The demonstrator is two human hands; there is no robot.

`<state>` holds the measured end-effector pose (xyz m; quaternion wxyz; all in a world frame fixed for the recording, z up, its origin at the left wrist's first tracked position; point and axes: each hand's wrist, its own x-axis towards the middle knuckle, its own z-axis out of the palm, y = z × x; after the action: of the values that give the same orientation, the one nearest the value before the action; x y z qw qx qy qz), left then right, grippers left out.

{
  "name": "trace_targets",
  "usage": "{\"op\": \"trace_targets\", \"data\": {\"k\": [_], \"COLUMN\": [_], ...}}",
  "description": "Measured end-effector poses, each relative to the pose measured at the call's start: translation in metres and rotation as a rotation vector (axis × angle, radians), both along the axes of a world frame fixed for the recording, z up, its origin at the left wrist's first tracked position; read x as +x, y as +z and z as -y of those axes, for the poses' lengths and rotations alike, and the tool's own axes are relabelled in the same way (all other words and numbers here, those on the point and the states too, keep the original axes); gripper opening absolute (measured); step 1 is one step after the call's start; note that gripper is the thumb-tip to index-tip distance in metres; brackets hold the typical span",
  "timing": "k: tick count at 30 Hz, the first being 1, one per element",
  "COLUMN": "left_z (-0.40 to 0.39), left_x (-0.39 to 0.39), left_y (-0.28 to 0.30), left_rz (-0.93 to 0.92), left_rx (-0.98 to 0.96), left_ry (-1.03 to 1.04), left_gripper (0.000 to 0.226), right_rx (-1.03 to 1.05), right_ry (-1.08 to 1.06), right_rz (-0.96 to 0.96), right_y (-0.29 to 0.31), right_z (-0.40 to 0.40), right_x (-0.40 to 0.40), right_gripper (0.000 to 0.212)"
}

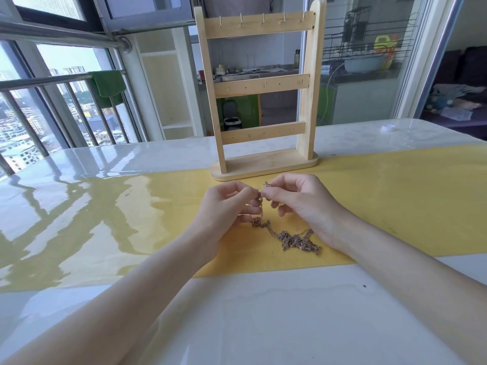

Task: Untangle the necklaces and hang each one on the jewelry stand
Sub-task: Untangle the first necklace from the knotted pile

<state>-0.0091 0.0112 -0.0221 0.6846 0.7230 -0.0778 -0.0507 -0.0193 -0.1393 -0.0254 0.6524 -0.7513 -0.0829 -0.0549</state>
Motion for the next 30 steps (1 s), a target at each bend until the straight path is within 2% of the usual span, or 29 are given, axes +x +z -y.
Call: {"op": "trace_targets", "data": {"k": [7, 15, 22, 30], "left_z": [-0.0035, -0.0016, -0.0001, -0.0026], "left_x": [0.0043, 0.0050, 0.0042, 0.0075], "left_y": [0.0034, 0.0010, -0.0008, -0.0008], "left_rz": [-0.135, -0.127, -0.097, -0.117], "left_rx": [-0.165, -0.205, -0.174, -0.196], "left_ry": [0.044, -0.031, -0.061, 0.021], "left_gripper": [0.014, 0.014, 0.011, 0.010], "right_rx": [0.025, 0.267, 0.453, 0.350], "right_ry": [0.136, 0.065, 0.069, 0.072], "right_rz": [-0.072, -0.130, -0.176, -0.173], "right_y": [0.0033, 0.0058, 0.0065, 0.0036], "right_z": [-0.0036, 0.0010, 0.0046, 0.0036], "right_x": [-0.0041, -0.0013, 0.0010, 0.0009], "right_gripper": [0.021, 0.030, 0.021, 0.011]}}
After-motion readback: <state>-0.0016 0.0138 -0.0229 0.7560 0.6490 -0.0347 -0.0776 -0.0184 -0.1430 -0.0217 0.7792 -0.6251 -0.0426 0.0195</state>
